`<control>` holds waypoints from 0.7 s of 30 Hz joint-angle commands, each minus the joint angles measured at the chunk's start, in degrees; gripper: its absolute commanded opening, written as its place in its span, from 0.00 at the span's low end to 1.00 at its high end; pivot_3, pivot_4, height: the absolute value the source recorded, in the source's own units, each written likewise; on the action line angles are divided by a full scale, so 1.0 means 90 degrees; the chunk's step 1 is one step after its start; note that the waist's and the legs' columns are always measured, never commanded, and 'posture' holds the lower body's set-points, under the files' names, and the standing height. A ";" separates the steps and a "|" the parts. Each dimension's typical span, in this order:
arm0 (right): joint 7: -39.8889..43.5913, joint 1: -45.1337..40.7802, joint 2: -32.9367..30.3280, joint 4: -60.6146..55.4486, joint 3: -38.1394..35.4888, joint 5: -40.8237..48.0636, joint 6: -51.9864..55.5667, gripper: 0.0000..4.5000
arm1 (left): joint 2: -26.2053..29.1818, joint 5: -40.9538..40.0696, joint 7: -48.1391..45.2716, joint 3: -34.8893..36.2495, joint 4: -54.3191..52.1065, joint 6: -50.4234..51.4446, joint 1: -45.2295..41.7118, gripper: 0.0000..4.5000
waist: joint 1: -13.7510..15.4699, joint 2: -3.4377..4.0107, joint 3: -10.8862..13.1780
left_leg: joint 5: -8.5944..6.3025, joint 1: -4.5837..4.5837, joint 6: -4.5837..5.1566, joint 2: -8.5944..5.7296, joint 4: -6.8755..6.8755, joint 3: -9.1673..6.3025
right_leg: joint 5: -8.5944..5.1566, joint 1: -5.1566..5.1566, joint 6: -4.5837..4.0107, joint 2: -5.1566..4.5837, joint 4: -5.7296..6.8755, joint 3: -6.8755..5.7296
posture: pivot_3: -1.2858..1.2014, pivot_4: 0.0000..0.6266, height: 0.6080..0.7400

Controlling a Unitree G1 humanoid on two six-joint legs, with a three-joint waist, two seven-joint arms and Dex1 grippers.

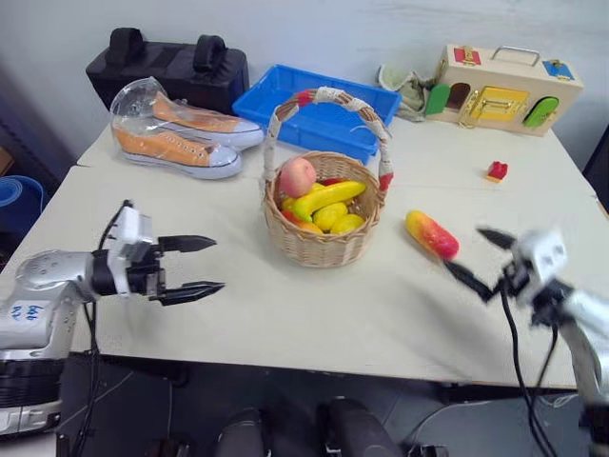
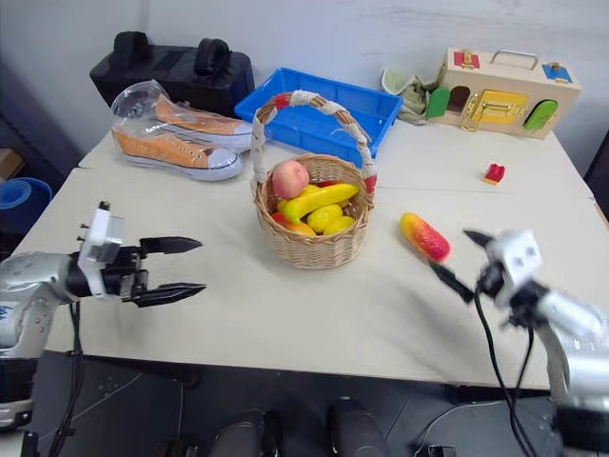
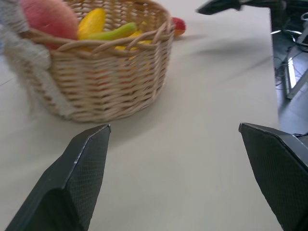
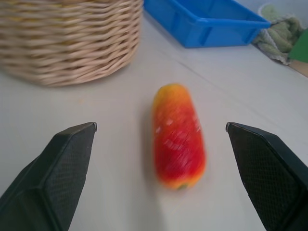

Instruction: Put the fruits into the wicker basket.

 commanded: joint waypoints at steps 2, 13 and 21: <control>0.0432 -0.1543 -0.0222 0.1492 0.1004 -0.0725 0.0887 1.00 | -0.0244 -0.0167 0.0242 -0.0012 -0.0498 -0.0077 0.0181 1.00 | 0.0003 0.0005 0.0003 | 0.0005 -0.0006 -0.0009 0.0003 -0.0004 -0.0002 | -0.0002 -0.0010 -0.0002 0.0006 0.0000 0.0002 | 0.52 0.24 1.00; 0.1251 -0.2681 -0.0401 0.2771 0.1498 -0.1188 0.1466 0.63 | -0.0656 -0.0331 0.0772 0.0146 -0.1243 -0.0344 0.0903 1.00 | 0.0065 0.0008 0.0004 | -0.0012 -0.0119 0.0003 0.0000 0.0028 -0.0011 | -0.0006 -0.0103 0.0026 0.0002 0.0005 0.0016 | 0.52 0.24 1.00; 0.2046 -0.1384 -0.0645 0.0176 0.0139 0.0224 0.1270 0.44 | -0.0897 -0.0757 0.1411 0.0656 -0.1547 -0.0230 0.1187 1.00 | 0.0068 0.0008 0.0004 | 0.0009 -0.0109 0.0006 -0.0003 0.0026 -0.0015 | -0.0006 -0.0087 0.0025 0.0005 0.0007 0.0018 | 0.52 0.24 1.00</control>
